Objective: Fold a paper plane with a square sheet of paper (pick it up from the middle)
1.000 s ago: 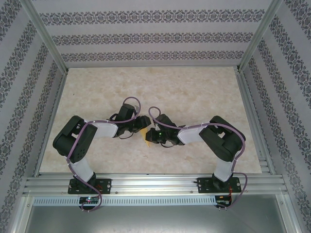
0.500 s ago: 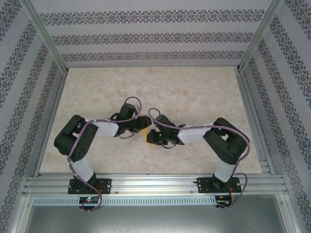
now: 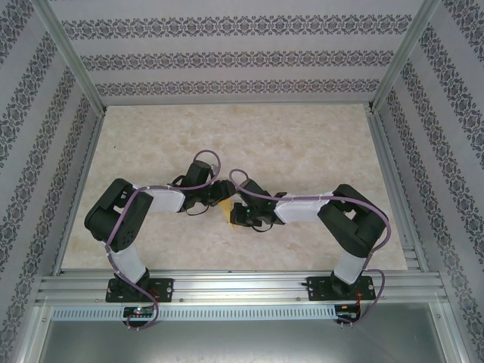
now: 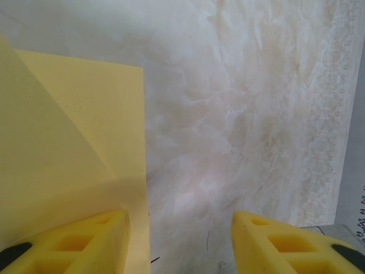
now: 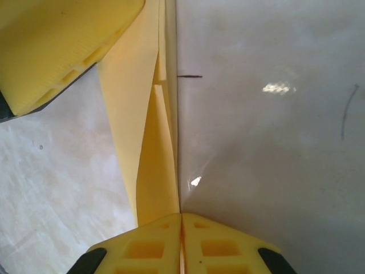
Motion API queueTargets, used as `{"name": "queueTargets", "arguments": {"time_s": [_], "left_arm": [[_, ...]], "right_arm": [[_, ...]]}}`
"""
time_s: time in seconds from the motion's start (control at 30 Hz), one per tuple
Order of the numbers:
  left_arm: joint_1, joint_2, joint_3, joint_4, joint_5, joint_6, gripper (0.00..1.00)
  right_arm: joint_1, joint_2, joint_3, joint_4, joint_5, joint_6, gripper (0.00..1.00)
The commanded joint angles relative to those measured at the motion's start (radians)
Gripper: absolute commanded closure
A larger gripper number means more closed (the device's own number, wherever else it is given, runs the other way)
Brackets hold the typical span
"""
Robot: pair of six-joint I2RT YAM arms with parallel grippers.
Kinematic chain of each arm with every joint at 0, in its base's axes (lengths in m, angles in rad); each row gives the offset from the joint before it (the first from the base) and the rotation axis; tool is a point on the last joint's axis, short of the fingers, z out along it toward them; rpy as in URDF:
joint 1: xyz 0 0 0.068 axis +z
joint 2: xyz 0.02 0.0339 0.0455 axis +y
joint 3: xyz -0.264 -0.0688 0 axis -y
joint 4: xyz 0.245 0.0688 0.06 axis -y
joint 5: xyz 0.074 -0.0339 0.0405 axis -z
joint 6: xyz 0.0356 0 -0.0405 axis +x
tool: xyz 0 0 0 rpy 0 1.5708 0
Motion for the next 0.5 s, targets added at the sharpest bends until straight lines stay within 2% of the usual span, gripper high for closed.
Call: {"name": "queueTargets", "arguments": {"time_s": [0.0,0.07,0.17,0.37,0.47], "left_arm": [[0.007,0.040,-0.004,-0.060,-0.038,0.035,0.49],[0.007,0.042,-0.004,-0.060,-0.036,0.035,0.49],[0.007,0.043,-0.003,-0.061,-0.034,0.037,0.49],[0.006,0.057,0.005,-0.062,-0.029,0.037,0.50],[0.007,0.061,0.008,-0.064,-0.023,0.035,0.50]], "right_arm": [[0.006,-0.065,-0.046,-0.153,0.094,-0.011,0.89],[-0.001,-0.125,-0.044,-0.133,0.105,-0.022,0.89],[-0.012,-0.167,-0.044,-0.015,0.012,-0.034,0.92],[0.007,-0.099,-0.015,0.179,-0.133,0.024,0.95],[0.005,-0.053,-0.006,0.188,-0.118,0.040,0.96]]}}
